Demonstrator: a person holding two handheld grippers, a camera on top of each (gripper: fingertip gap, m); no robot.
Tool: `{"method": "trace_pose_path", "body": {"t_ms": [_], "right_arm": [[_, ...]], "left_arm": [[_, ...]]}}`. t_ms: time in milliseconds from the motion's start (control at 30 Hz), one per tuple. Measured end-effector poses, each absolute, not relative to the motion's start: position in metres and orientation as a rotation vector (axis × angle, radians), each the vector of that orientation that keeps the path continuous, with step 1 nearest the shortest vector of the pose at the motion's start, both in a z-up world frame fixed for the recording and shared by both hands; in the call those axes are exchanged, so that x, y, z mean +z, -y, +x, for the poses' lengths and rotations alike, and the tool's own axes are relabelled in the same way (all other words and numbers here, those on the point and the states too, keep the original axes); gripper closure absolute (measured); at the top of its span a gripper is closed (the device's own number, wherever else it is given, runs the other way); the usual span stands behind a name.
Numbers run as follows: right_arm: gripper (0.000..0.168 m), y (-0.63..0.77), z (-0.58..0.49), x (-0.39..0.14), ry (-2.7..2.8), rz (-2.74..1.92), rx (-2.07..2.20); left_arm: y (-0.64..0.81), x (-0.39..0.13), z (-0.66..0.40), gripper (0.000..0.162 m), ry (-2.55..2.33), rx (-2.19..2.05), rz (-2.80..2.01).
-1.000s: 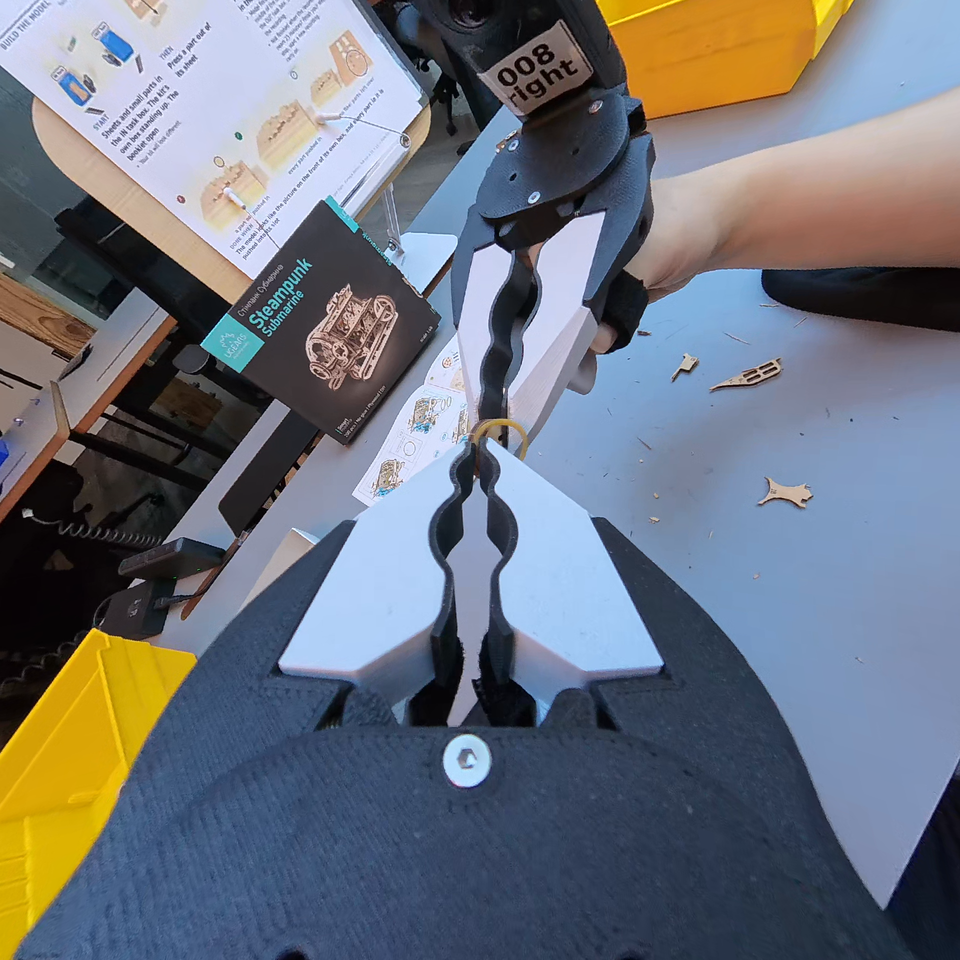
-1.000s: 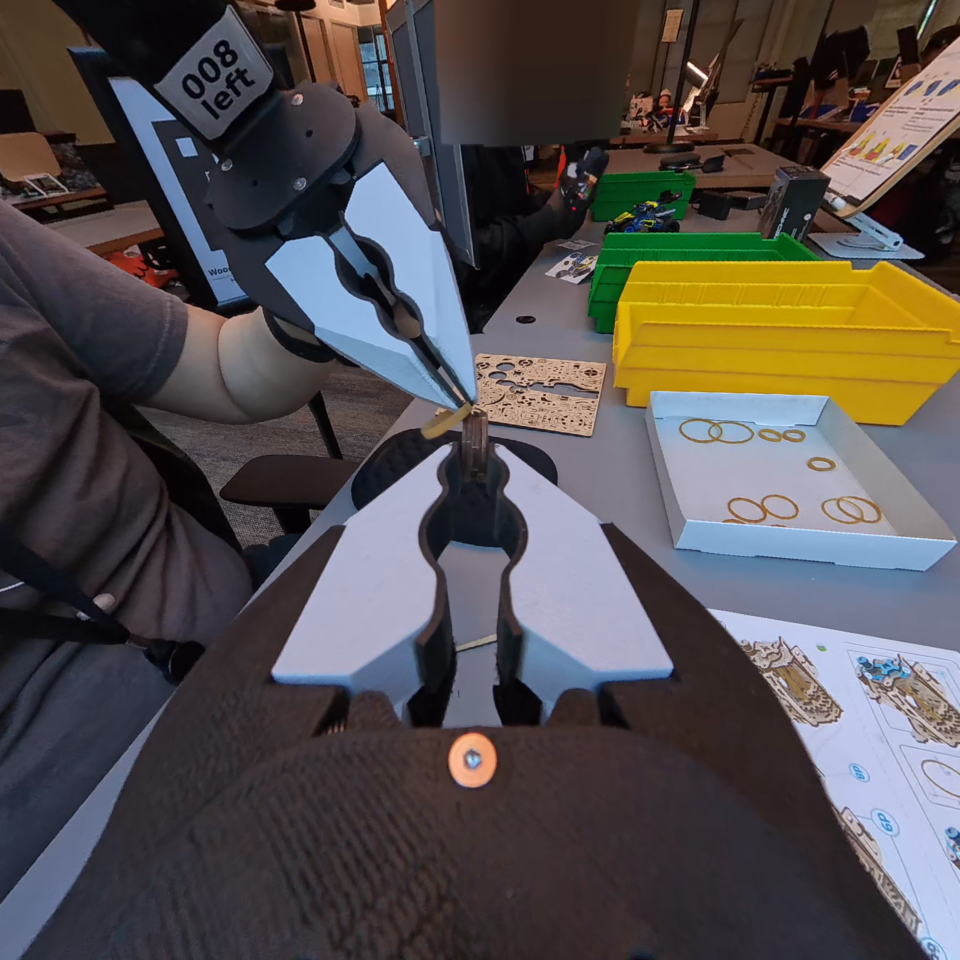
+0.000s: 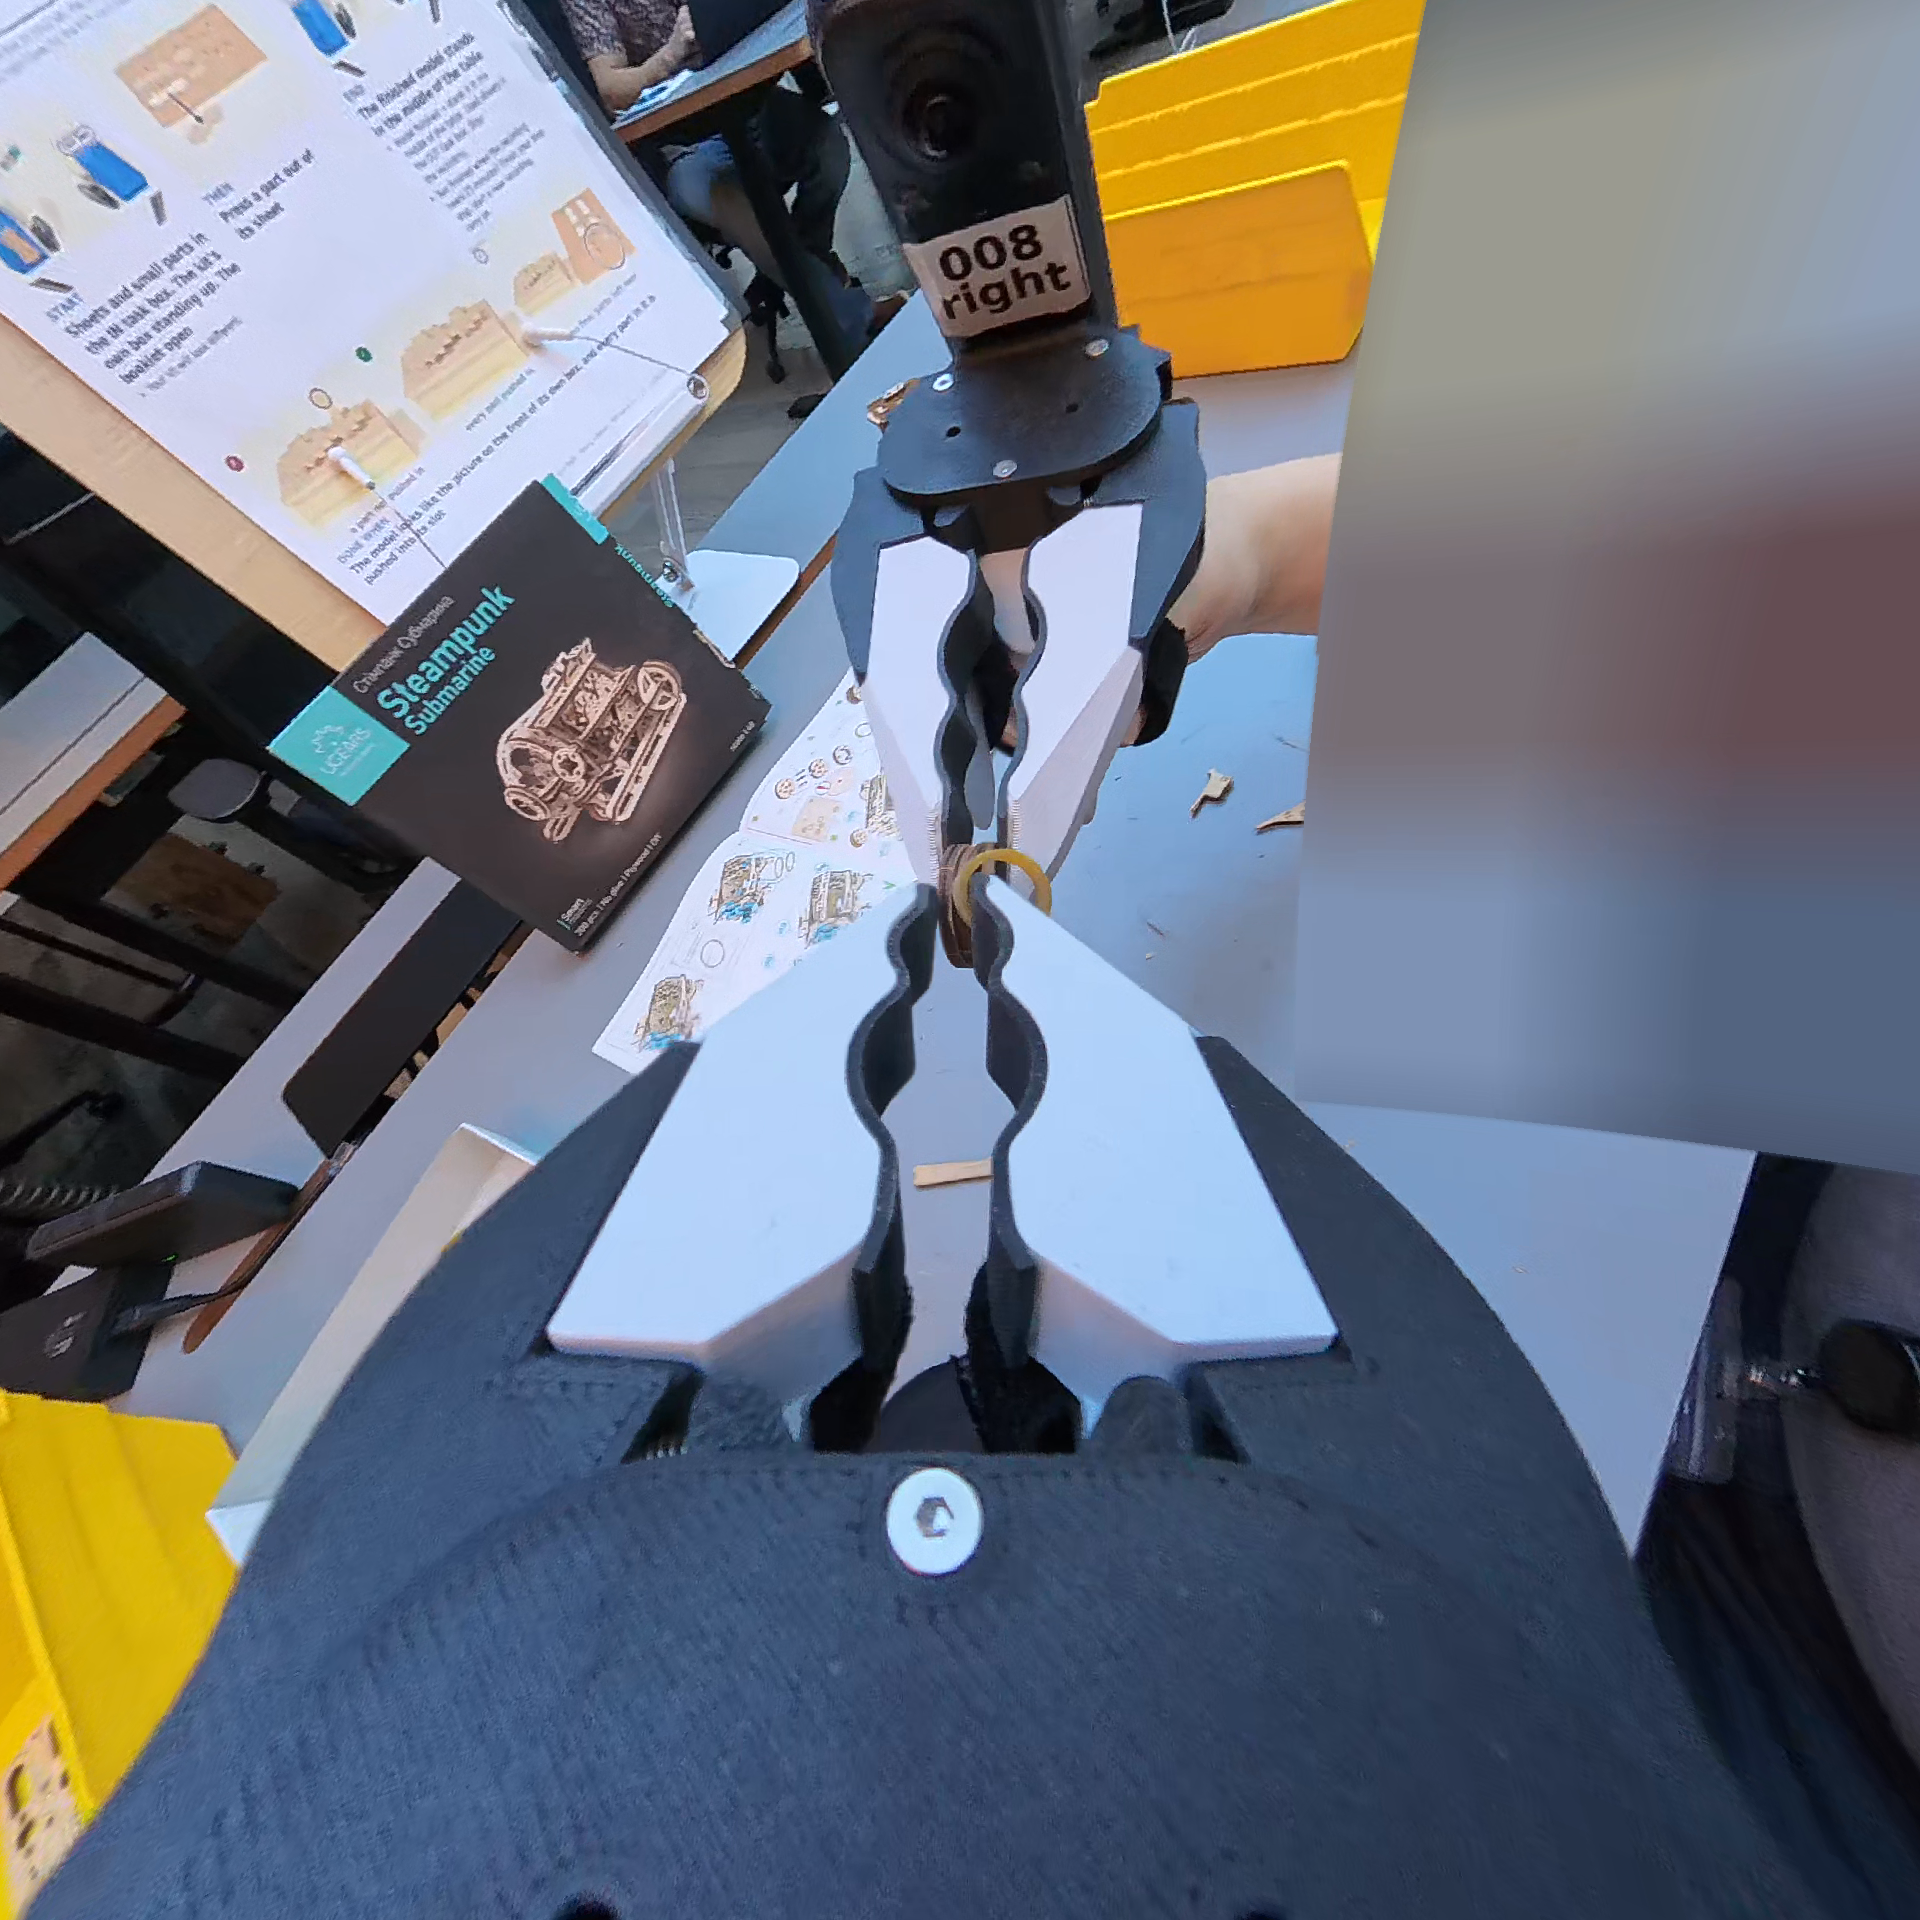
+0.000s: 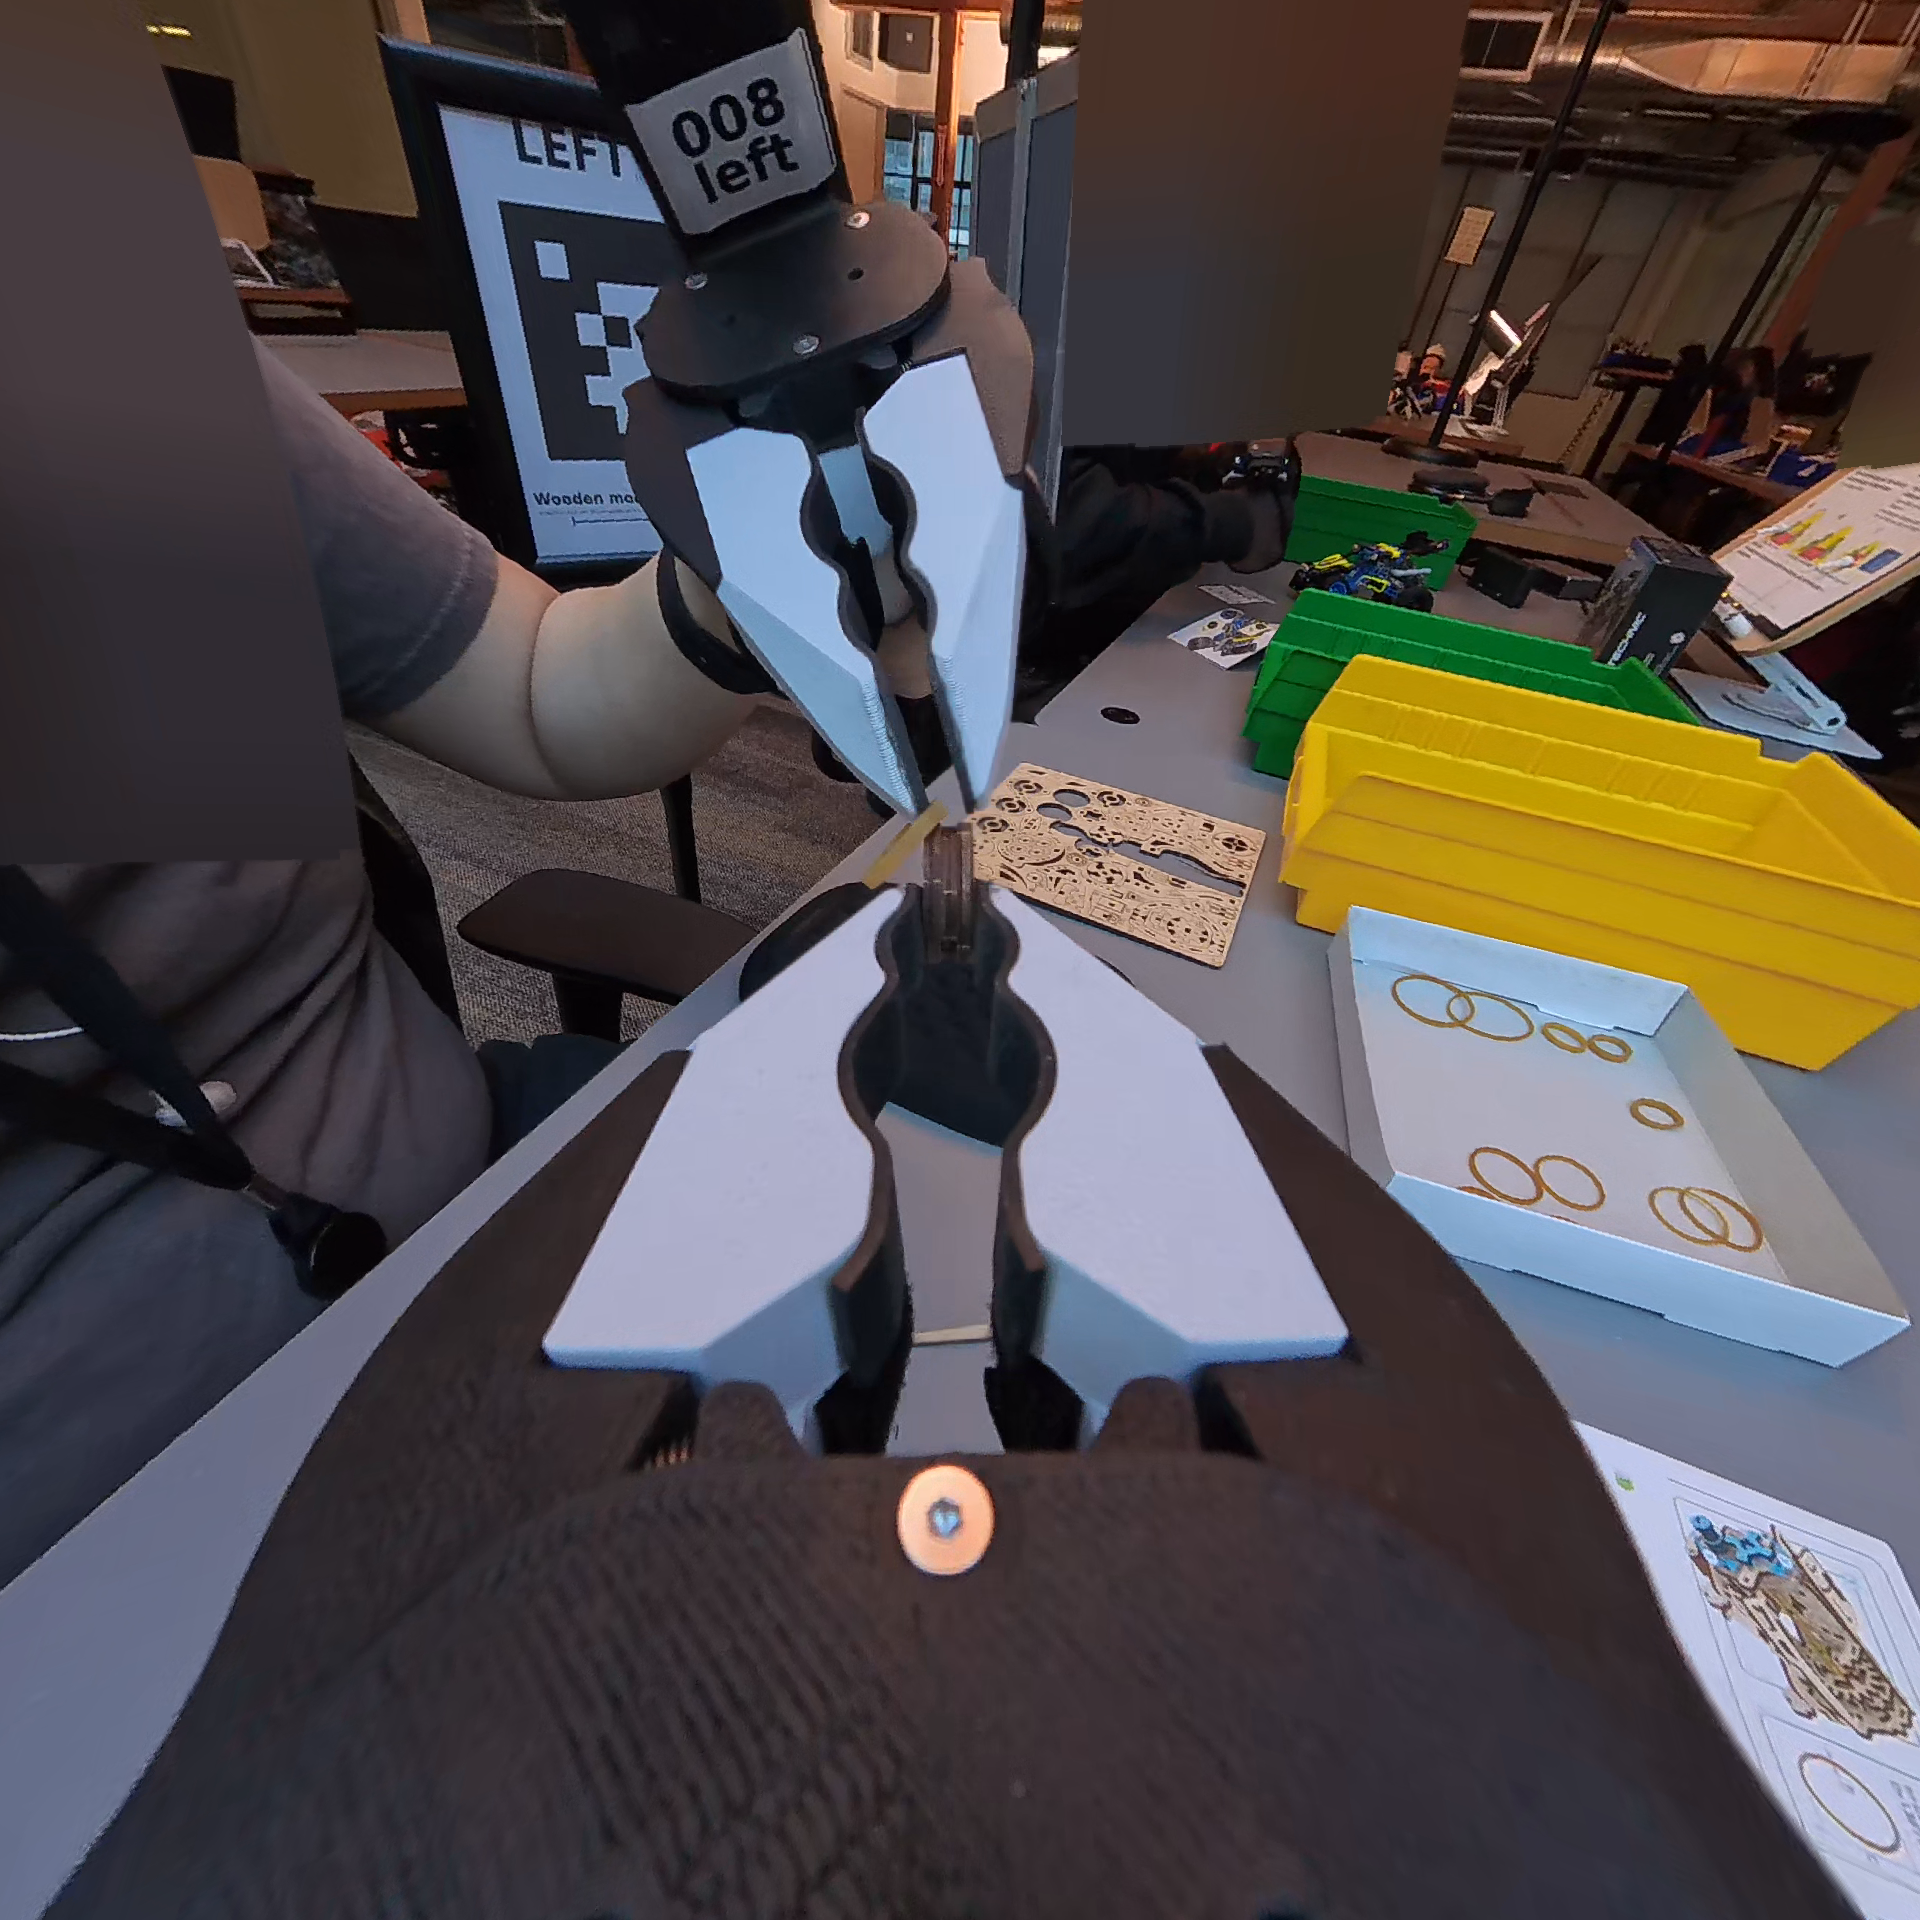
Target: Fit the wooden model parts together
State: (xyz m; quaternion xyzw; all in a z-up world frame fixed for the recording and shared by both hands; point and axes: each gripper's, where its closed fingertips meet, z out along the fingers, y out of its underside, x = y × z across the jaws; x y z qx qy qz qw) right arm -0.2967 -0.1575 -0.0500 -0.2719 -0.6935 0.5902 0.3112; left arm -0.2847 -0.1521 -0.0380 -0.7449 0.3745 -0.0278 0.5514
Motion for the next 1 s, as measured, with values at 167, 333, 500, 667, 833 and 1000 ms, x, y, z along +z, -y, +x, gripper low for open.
{"method": "trace_pose_path", "body": {"t_ms": [167, 333, 500, 667, 833, 1000], "right_arm": [[0.162, 0.163, -0.292, -0.048, 1.846, -0.659, 1.562], [0.162, 0.169, -0.288, -0.050, 1.882, -0.627, 1.566], [0.162, 0.171, -0.288, -0.052, 1.900, -0.623, 1.546], [0.162, 0.173, -0.288, -0.053, 1.913, -0.614, 1.526], [0.162, 0.178, -0.286, -0.051, 1.920, -0.574, 1.530], [0.161, 0.185, -0.282, -0.049, 1.934, -0.534, 1.530]], "left_arm": [[0.158, -0.037, -0.279, 0.157, -0.891, -0.132, -1.755], [0.162, -0.039, -0.277, 0.153, -0.917, -0.155, -1.763], [0.165, -0.041, -0.277, 0.155, -0.924, -0.176, -1.771], [0.168, -0.042, -0.277, 0.155, -0.928, -0.192, -1.774], [0.173, -0.040, -0.275, 0.153, -0.929, -0.267, -1.773], [0.179, -0.038, -0.271, 0.152, -0.935, -0.380, -1.768]]}}
